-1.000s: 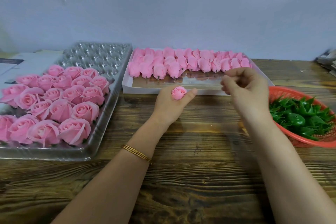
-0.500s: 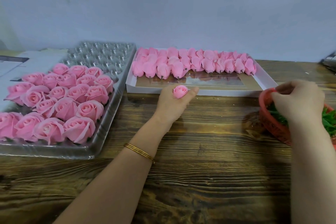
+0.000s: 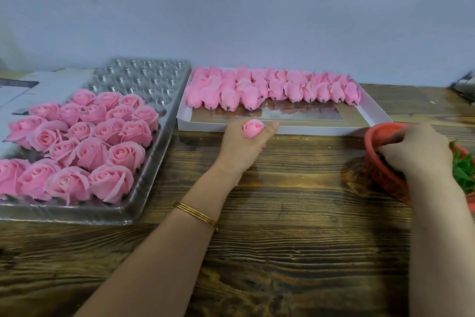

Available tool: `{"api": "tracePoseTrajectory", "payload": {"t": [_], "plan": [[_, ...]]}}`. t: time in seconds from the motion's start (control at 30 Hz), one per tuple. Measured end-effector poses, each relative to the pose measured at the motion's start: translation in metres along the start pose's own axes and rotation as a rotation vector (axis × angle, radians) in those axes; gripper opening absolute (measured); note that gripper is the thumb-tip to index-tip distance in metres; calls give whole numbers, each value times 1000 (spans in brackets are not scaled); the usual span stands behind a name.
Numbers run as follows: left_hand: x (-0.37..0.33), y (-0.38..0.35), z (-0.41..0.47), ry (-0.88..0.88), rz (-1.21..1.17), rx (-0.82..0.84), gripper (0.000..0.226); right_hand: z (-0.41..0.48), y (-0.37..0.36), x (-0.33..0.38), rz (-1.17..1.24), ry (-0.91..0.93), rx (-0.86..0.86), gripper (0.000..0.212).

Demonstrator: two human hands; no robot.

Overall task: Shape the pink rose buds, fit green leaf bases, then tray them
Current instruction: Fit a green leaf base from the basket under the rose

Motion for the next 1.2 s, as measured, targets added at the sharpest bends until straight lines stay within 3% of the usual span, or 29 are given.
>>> {"api": "tracePoseTrajectory", "payload": {"t": [0.23,0.53,0.83,1.2], "plan": [[0,0,0,6,-7,1,23,0,-4,0,-64,23,114,19],[-4,-1,-2,-2,-12,-17,24,-2,-1,1,-89,18,178,15],[-3,0,-2,4,-4,-4,23,-3,16,-3,-49,74,445,16],[-1,0,0,11,9,2,24,-5,15,-3,70,109,343,15]]}}
Point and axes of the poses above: each hand's wrist, its own z-axis towards the middle knuckle, its own y-axis out of the back of the hand, x = y × z, the point moved 1 cm from there along z, towards the middle knuckle, and after that the axes turned 9 degrees about -y, right-handed, at the moved point
